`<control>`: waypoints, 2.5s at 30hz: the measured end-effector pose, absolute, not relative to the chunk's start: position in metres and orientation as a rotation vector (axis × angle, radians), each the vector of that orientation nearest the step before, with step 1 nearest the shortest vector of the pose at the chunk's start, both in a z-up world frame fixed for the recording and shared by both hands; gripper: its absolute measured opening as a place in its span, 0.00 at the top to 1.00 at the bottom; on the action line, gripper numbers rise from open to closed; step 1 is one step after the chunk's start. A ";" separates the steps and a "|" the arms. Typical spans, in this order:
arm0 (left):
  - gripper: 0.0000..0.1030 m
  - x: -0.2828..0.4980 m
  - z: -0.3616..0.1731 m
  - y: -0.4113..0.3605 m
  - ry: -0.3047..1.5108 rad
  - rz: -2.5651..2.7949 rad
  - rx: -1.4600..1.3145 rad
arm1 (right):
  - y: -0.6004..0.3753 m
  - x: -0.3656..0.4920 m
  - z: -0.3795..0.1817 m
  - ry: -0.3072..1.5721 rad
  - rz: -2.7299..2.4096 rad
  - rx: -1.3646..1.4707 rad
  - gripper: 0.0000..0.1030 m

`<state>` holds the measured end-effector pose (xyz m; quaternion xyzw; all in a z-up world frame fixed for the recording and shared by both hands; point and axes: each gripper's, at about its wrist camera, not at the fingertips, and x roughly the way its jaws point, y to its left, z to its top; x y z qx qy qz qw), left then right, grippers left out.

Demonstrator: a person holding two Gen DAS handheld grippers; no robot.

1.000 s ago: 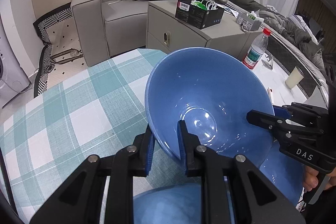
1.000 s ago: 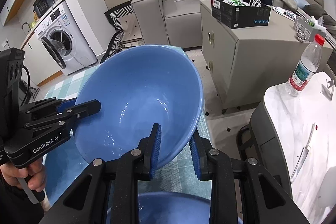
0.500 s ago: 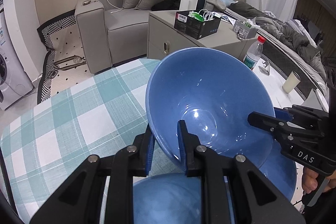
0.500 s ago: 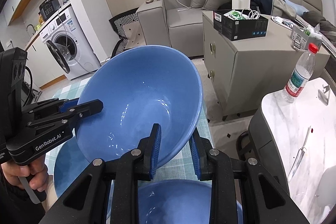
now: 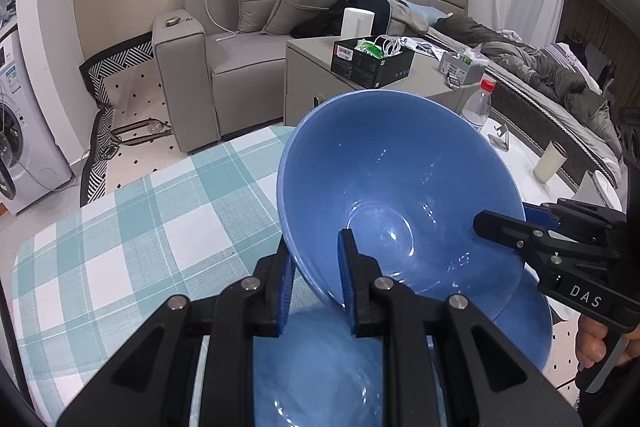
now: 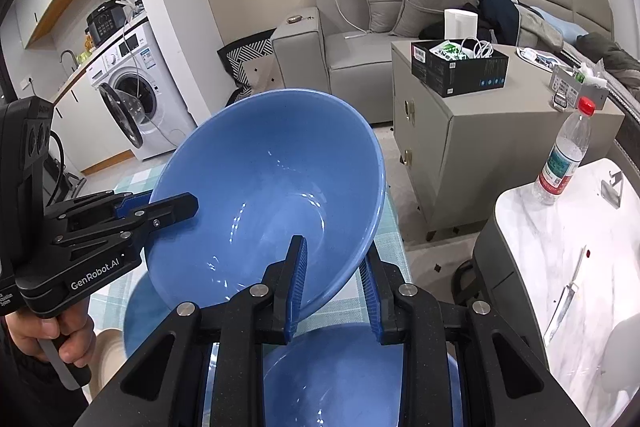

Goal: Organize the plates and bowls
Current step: 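Lift the blue bowl with both tools and tilt it over another bowl, then lower the held blue bowl with both tools into the other blue bowl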

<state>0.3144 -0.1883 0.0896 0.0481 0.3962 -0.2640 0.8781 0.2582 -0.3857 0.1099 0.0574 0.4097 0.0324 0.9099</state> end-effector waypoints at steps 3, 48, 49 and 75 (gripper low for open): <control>0.82 0.308 0.092 -0.185 0.816 -0.548 0.099 | -0.383 0.252 0.114 0.834 0.073 0.116 0.74; 0.82 0.233 0.092 -0.124 0.764 -0.458 0.075 | -0.328 0.176 0.114 0.757 0.199 0.136 0.74; 0.82 0.231 0.091 -0.123 0.765 -0.458 0.073 | -0.328 0.175 0.113 0.757 0.201 0.139 0.74; 0.82 0.219 0.065 -0.107 0.800 -0.414 0.056 | -0.310 0.169 0.075 0.803 0.244 0.139 0.74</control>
